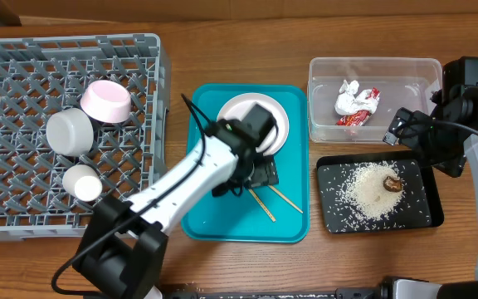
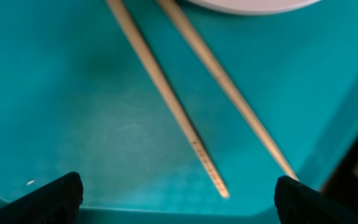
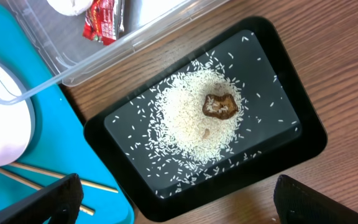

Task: Sort waste into correct bins and load items into the dishwasher

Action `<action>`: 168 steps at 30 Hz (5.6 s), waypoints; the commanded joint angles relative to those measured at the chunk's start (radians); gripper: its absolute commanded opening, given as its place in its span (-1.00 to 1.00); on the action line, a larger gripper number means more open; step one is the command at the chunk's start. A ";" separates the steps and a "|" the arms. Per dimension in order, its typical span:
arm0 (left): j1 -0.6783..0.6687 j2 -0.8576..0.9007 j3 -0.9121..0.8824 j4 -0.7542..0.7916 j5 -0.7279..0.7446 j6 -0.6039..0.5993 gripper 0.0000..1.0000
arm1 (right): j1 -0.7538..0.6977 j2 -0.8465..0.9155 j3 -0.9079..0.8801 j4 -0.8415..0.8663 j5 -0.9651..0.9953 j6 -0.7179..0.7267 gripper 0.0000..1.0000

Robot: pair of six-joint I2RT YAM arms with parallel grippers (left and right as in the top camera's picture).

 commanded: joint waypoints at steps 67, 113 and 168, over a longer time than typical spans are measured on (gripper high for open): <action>0.586 -0.312 0.060 -0.049 -0.163 0.714 -0.92 | -0.004 -0.006 0.009 -0.010 -0.009 -0.002 1.00; 0.011 0.274 0.066 0.027 -0.032 0.031 -0.81 | -0.004 -0.006 0.009 -0.013 -0.024 -0.003 1.00; 0.096 0.065 0.066 0.391 -0.010 0.834 0.64 | -0.004 -0.006 0.009 -0.013 -0.024 -0.003 1.00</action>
